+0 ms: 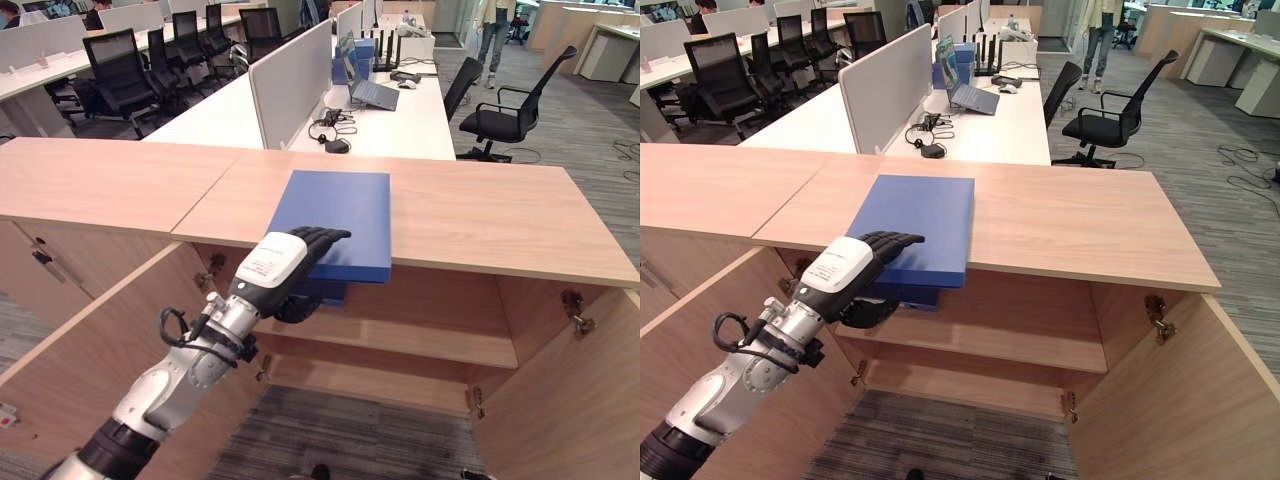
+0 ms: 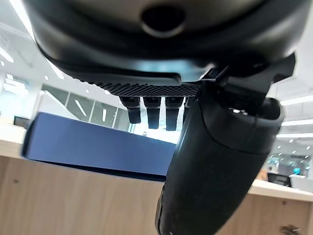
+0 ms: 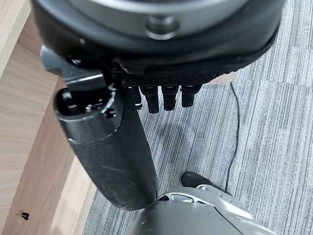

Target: Put the empty folder in the office cabinet

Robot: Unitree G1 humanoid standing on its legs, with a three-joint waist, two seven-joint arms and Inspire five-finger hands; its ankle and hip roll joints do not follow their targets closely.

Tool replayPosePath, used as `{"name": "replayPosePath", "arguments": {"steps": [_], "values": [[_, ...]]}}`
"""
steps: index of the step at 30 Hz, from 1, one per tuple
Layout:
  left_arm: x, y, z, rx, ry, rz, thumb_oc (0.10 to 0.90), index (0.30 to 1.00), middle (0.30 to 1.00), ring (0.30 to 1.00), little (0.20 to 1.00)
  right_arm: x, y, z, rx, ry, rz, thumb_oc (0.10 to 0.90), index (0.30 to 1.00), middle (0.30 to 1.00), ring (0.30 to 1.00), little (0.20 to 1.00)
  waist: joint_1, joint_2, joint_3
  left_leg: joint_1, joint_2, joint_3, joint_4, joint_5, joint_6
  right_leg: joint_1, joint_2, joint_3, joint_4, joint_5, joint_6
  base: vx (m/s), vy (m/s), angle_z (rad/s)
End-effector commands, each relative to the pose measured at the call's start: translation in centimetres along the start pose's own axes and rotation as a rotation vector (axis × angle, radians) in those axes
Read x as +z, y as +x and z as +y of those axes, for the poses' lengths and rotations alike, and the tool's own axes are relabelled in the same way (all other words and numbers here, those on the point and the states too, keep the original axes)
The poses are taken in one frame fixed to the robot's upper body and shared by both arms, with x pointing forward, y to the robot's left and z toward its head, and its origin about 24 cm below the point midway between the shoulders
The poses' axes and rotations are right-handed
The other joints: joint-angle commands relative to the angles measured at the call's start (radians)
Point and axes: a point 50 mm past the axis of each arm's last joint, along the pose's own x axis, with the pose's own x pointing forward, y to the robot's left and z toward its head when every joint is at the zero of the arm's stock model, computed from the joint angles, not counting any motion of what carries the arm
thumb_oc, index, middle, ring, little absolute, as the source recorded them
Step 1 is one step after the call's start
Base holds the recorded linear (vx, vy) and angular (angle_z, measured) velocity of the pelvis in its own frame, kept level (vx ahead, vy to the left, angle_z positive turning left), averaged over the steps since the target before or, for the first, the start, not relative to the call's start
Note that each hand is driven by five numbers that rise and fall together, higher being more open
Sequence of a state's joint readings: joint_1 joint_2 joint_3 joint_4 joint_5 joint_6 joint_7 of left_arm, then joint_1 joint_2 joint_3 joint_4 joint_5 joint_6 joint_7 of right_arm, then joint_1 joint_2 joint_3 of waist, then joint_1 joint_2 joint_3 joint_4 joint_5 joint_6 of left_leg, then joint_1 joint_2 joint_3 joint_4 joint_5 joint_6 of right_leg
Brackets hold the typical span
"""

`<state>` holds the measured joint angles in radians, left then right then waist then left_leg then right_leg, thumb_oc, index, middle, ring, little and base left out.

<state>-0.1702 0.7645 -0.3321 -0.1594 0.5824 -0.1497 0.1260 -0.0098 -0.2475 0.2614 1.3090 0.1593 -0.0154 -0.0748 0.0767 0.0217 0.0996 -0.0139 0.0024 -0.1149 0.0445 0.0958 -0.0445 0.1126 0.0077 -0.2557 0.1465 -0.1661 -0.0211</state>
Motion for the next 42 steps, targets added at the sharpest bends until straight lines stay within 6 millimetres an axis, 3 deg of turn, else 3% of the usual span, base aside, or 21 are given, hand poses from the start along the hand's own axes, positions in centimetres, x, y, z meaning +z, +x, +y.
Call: {"name": "replayPosePath", "arguments": {"steps": [1, 15, 25, 27, 35, 42], "values": [[1.3, 3.1, 5.1, 0.299, 0.138, -0.097, 0.800, 0.900, 0.900, 0.900, 0.900, 0.4, 0.1, -0.9, -0.023, -0.078, -0.010, 0.800, 0.900, 0.900, 0.900, 0.900, -0.023, -0.038, -0.033, -0.134, -0.004, -0.013, 0.060, -0.005, -0.027, 0.099, 0.021, 0.071, -0.217, 0.099, 0.043, 0.00, 0.000, 0.00], [0.1, 4.8, 4.7, 0.296, 0.348, -0.056, 0.800, 0.900, 0.900, 0.900, 0.900, 0.4, 0.1, -1.5, -0.043, -0.086, -0.003, 0.800, 0.900, 0.900, 0.900, 0.900, -0.032, -0.034, -0.037, -0.132, -0.005, -0.007, 0.063, -0.009, -0.024, 0.100, 0.021, 0.079, -0.210, 0.097, 0.044, 0.00, 0.000, 0.00], [-2.2, 5.2, 1.8, 0.171, 0.388, 0.069, 0.800, 0.900, 0.900, 0.900, 0.900, 0.5, 0.1, -1.9, -0.059, -0.096, -0.005, 0.800, 0.900, 0.900, 0.900, 0.900, -0.038, -0.035, -0.037, -0.135, -0.002, 0.000, 0.062, -0.003, -0.023, 0.098, 0.022, 0.085, -0.207, 0.096, 0.043, 0.00, 0.001, -0.03], [-3.1, 5.0, 1.2, 0.151, 0.391, 0.119, 0.400, 0.300, 0.300, 0.300, 0.300, 0.5, 0.1, -1.9, -0.060, -0.098, -0.004, 0.800, 0.900, 0.900, 0.900, 0.900, -0.039, -0.037, -0.037, -0.136, -0.002, 0.001, 0.062, -0.003, -0.023, 0.097, 0.022, 0.085, -0.205, 0.095, 0.043, 0.00, -0.002, -0.08], [-4.4, 3.8, 0.5, 0.179, 0.384, 0.219, 0.400, 0.300, 0.300, 0.300, 0.300, 0.3, 0.1, -1.6, -0.058, -0.096, 0.002, 0.800, 0.900, 0.900, 0.900, 0.900, -0.037, -0.043, -0.035, -0.142, -0.001, 0.000, 0.067, -0.002, -0.025, 0.097, 0.024, 0.087, -0.206, 0.094, 0.039, 0.00, -0.002, -0.01], [-3.7, 3.0, 0.4, 0.276, 0.314, 0.217, 0.400, 0.300, 0.300, 0.300, 0.300, 0.3, 0.1, -1.5, -0.073, -0.071, -0.002, 0.800, 0.900, 0.900, 0.900, 0.900, -0.028, -0.048, -0.034, -0.146, -0.004, -0.004, 0.071, -0.003, -0.025, 0.095, 0.025, 0.085, -0.205, 0.093, 0.038, 0.00, 0.000, 0.00]]}}
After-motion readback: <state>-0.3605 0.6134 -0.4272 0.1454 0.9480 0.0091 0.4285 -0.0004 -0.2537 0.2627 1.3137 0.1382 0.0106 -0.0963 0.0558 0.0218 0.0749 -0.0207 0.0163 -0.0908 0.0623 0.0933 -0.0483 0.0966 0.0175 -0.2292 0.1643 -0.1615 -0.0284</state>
